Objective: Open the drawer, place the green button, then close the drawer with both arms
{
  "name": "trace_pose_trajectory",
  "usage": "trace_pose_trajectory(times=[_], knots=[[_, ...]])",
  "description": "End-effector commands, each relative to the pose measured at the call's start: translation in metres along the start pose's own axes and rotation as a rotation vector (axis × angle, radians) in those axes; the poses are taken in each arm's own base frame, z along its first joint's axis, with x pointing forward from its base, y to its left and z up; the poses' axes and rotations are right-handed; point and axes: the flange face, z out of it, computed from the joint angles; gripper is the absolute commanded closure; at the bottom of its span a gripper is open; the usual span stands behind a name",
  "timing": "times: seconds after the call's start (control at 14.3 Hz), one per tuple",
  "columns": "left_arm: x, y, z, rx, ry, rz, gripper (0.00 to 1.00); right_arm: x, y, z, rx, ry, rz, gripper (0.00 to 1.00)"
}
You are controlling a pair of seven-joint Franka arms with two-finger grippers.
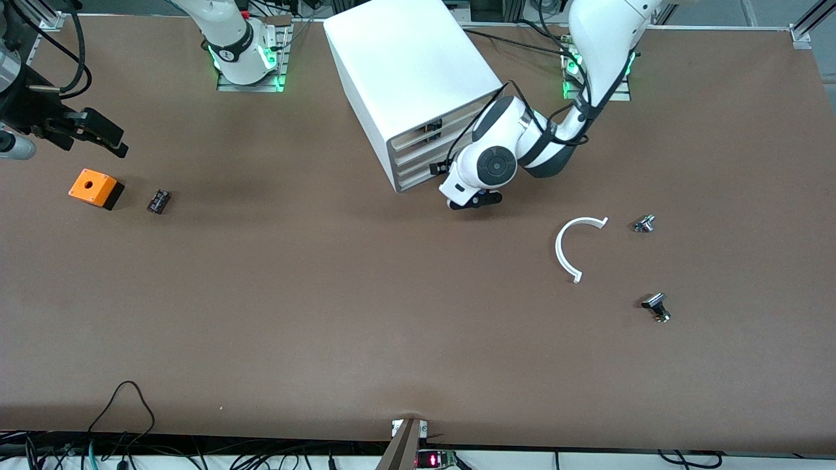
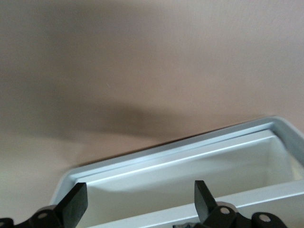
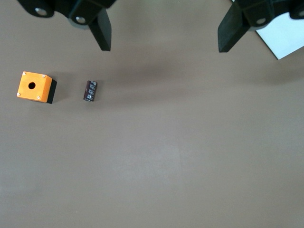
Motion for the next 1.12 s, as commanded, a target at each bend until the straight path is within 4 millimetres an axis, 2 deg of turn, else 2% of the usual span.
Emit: trace_pose_trajectory(times=[0.0, 0.21, 0.28, 0.42, 0.63, 0.84, 0.91, 0.98, 1.05], knots=[[0.029, -0.026, -0.082, 0.082, 0.043, 0.074, 0.01, -0.005, 0.002, -0.001, 0.014, -0.009, -0.007, 0.01], [0.056, -0.066, -0.146, 0.179, 0.102, 0.177, 0.01, -0.005, -0.003, -0.001, 0.013, -0.005, -0.021, 0.01], [0.065, -0.085, -0.171, 0.188, 0.103, 0.195, 0.01, -0.002, -0.004, 0.002, 0.012, -0.012, -0.030, 0.01], [0.080, -0.124, -0.208, 0.189, 0.108, 0.267, 0.01, 0.008, -0.004, -0.004, 0.016, 0.003, -0.076, 0.01], [0.067, -0.162, -0.265, 0.171, 0.188, 0.307, 0.01, 0.013, -0.004, -0.007, 0.016, 0.009, -0.062, 0.01], [0.039, -0.172, -0.313, 0.239, 0.306, 0.323, 0.01, 0.015, -0.004, -0.010, 0.026, 0.023, -0.057, 0.01], [0.022, -0.175, -0.337, 0.246, 0.355, 0.324, 0.01, 0.014, -0.005, -0.014, 0.035, 0.030, -0.066, 0.01], [0.012, -0.181, -0.349, 0.247, 0.357, 0.327, 0.01, 0.014, -0.005, -0.017, 0.035, 0.030, -0.059, 0.01], [0.007, -0.197, -0.369, 0.236, 0.377, 0.313, 0.01, 0.014, -0.005, -0.018, 0.035, 0.031, -0.066, 0.01]])
